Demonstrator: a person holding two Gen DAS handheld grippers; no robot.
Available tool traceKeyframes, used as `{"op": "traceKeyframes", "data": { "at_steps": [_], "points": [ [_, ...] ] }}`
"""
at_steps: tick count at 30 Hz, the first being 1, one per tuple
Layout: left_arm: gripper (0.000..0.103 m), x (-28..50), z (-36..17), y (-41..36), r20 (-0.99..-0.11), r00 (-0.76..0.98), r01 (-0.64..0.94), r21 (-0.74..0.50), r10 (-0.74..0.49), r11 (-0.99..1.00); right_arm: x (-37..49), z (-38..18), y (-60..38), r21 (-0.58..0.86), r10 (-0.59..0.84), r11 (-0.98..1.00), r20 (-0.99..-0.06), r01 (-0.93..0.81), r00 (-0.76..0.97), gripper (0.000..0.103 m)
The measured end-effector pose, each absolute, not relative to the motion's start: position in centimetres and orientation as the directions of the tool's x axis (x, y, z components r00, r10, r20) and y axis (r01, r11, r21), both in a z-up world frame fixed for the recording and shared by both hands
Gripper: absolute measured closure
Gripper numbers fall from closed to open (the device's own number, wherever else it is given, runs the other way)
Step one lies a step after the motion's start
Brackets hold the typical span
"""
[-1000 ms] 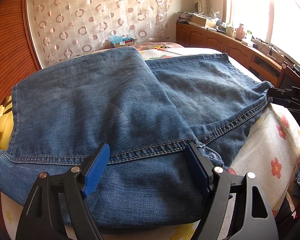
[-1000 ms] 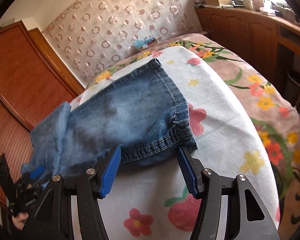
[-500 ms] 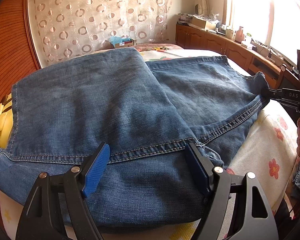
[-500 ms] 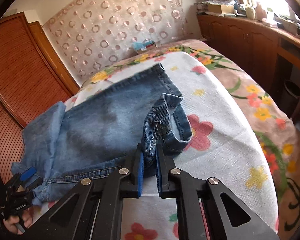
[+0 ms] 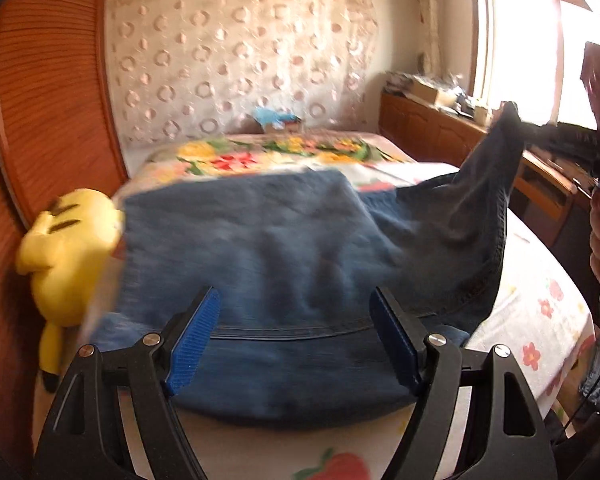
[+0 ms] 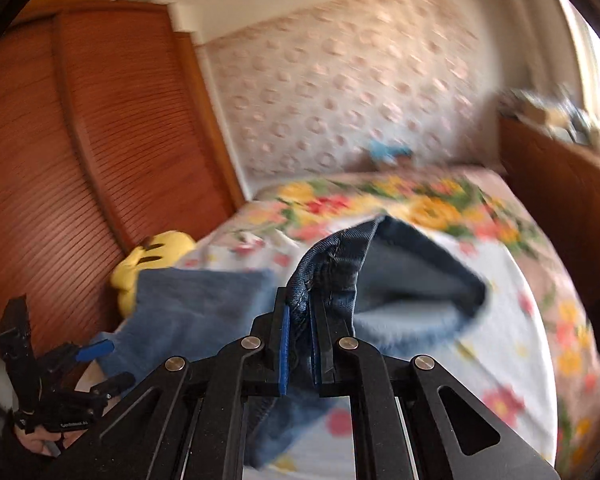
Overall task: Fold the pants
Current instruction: 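Grasp the leg hem with the right gripper and fold it toward the waistband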
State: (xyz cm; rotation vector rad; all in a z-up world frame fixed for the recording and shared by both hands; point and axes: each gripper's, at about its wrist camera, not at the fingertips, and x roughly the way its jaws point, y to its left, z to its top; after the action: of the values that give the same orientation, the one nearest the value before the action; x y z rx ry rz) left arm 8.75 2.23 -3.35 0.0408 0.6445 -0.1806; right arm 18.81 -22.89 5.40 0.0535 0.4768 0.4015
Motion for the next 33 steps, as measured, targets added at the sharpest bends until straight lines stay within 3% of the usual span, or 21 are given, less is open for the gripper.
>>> {"op": "traceKeyframes", "data": {
  "at_steps": [4, 9, 10, 13, 17, 26, 33],
  "points": [
    [0.025, 7.8, -2.7, 4.5, -0.585, 0.802, 0.137, -0.019, -0.122, 0.99, 19.2, 6.7, -15.5, 0.081, 0.493, 0.857, -0.415, -0.509, 0.764, 0.095],
    [0.025, 7.5, -3.6, 6.4, -0.598, 0.796, 0.1, -0.026, -0.095, 0.995, 20.3, 5.0, -9.0, 0.104, 0.605, 0.76, -0.476, -0.642, 0.639, 0.094],
    [0.025, 7.6, -3.8, 6.6, -0.602, 0.793, 0.096, -0.03, -0.095, 0.995, 20.6, 4.4, -8.2, 0.105, 0.612, 0.747, -0.494, -0.657, 0.618, 0.089],
    [0.025, 7.8, -4.5, 7.2, -0.612, 0.785, 0.092, -0.038, -0.096, 0.995, 21.6, 3.1, -6.7, 0.047, 0.571, 0.752, -0.543, -0.657, 0.615, 0.083],
    [0.025, 7.9, -4.7, 7.6, -0.618, 0.779, 0.092, -0.048, -0.102, 0.995, 22.2, 2.8, -6.6, 0.049, 0.576, 0.746, -0.548, -0.664, 0.606, 0.066],
    [0.025, 9.1, -5.4, 6.4, -0.633, 0.765, 0.124, -0.044, -0.124, 0.991, 22.3, 2.3, -10.9, 0.01, 0.495, 0.813, -0.537, -0.582, 0.682, 0.065],
    [0.025, 9.4, -4.2, 4.3, -0.612, 0.775, 0.177, -0.03, -0.157, 0.984, 23.4, -1.5, -13.1, 0.009, 0.397, 0.873, -0.594, -0.487, 0.7, 0.058]
  ]
}}
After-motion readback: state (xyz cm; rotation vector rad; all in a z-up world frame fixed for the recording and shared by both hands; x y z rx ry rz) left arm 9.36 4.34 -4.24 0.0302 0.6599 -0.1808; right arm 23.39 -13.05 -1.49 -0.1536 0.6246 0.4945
